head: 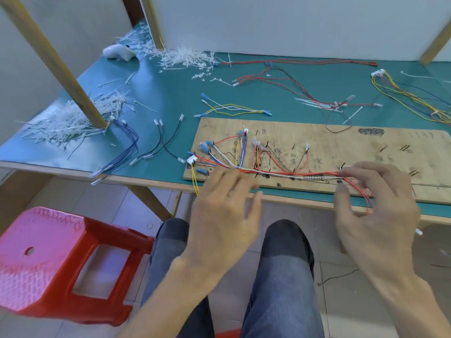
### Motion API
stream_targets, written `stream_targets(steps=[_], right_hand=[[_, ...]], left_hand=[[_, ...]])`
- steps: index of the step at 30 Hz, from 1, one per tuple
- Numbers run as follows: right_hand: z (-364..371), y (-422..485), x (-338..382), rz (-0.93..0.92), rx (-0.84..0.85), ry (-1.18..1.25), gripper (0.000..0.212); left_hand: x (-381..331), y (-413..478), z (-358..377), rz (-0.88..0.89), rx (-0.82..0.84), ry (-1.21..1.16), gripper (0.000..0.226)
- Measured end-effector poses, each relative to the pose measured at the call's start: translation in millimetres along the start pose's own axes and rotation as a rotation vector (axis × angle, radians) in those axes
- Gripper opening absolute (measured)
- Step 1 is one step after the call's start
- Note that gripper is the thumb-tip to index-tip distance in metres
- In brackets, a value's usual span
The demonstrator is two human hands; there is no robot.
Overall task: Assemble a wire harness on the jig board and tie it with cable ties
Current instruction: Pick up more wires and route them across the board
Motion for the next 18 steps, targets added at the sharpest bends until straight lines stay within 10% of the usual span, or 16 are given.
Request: stream_targets(steps=[6,13,18], right_hand=[[41.8,-69.2,54.9,0.107,0.440,0.270,0.010],[138.6,-109.9,59.1,0.387,0.945,0.196,0.040],[177.8,-92.0,63.3,0.466,0.910,0.319,0.023]], left_hand=[[91.8,-77.4,-29.1,-0.728,0.003,-0.148,0.016],[103.2,-89.7,-2.0,-0.780,0.054,-0.426,0.017],[101.1,-85.0,3.2,-0.765,0.038,-0.422,0.006]])
Point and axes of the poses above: each hand's wrist, its own y-axis towards the middle knuckle, its own z-axis out of the palm, x = y × z, the point moved 3 cm from there along y, towards the middle knuckle, and after that the axes turned 12 degrees about z, right-handed, at the moved point
